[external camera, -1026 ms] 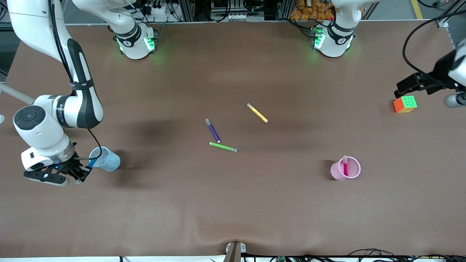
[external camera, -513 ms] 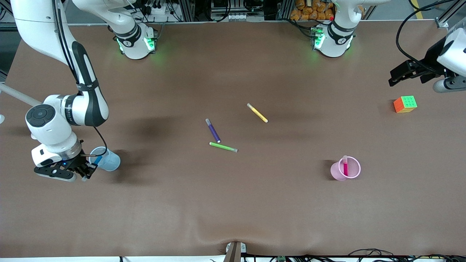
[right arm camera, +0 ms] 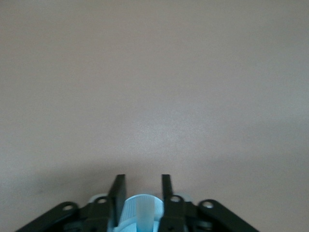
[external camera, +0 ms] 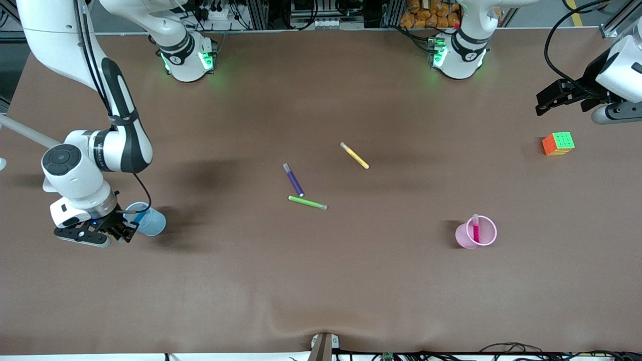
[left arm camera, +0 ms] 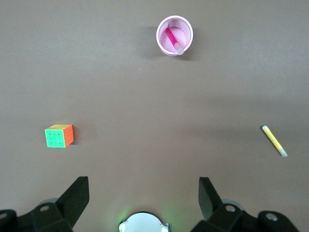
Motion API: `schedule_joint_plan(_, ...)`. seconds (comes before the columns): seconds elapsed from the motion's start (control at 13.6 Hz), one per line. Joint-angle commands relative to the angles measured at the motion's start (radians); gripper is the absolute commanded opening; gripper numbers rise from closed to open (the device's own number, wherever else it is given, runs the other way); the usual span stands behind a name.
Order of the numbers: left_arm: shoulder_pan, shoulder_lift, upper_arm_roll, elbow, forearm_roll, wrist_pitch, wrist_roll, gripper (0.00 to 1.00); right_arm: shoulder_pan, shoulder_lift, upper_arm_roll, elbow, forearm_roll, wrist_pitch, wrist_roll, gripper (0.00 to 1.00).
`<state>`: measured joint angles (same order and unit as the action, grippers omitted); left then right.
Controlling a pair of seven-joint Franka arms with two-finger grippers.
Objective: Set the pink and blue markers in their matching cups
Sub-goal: 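Lower the blue marker into the blue cup and open the right gripper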
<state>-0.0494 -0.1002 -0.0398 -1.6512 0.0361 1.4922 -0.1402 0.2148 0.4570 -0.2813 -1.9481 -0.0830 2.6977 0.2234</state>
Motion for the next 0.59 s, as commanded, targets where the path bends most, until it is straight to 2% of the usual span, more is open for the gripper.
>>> schedule_joint_plan(0.0,-0.001,-0.012,0.000,0.007,0.019,-0.001,0.017,1.00,-0.006,-0.017,0.008,0.001,-0.017,0.005,0.016,1.00)
schedule_joint_plan(0.15,-0.001,-0.009,0.000,0.007,0.018,-0.003,0.021,1.00,-0.009,-0.017,0.010,0.069,-0.012,-0.054,0.005,1.00)
schedule_joint_plan(0.51,0.020,-0.018,0.006,0.001,0.004,-0.006,0.057,1.00,-0.005,-0.012,0.019,0.253,-0.003,-0.324,0.004,1.00)
